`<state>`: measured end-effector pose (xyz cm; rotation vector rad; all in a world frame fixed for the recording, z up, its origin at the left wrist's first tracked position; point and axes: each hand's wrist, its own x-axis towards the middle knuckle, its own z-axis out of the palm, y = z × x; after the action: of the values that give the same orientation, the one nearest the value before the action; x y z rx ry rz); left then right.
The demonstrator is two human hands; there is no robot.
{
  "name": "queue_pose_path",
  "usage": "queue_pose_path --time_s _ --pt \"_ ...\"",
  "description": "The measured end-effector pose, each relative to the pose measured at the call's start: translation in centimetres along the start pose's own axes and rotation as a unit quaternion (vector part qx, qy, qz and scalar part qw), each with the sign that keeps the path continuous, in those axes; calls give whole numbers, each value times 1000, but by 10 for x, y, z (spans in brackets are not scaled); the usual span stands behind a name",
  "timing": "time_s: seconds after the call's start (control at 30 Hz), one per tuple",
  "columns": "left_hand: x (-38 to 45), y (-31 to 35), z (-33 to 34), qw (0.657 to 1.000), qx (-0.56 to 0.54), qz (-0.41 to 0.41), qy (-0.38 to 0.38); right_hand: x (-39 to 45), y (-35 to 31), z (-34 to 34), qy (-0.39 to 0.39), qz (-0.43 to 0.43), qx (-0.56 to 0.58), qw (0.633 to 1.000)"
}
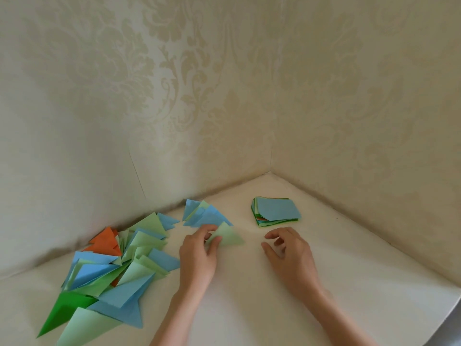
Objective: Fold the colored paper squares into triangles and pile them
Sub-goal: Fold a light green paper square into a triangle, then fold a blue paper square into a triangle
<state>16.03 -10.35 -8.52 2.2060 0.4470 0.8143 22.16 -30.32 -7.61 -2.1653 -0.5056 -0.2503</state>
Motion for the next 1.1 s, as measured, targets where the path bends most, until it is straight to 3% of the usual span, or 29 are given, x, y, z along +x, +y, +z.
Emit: queue_pose_path --time_s 0.2,0.37,0.67,0.9,1.0,1.1 --pt "44 -16 -4 999 -18 -29 18 46 8 0 51 -45 -131 989" --pt "47 -19 7 1000 16 -27 2 65 17 14 24 -60 -202 977" --pt "49 -25 12 998 26 -48 16 67 15 20 90 -103 -212 968" --pt "48 -26 10 998 41 -57 2 58 12 10 61 -55 -159 984" --pt "45 -26 7 999 25 -36 -3 51 13 -5 104 -87 -148 980" --pt "35 -17 4 998 23 36 42 40 10 -20 156 -145 -147 966"
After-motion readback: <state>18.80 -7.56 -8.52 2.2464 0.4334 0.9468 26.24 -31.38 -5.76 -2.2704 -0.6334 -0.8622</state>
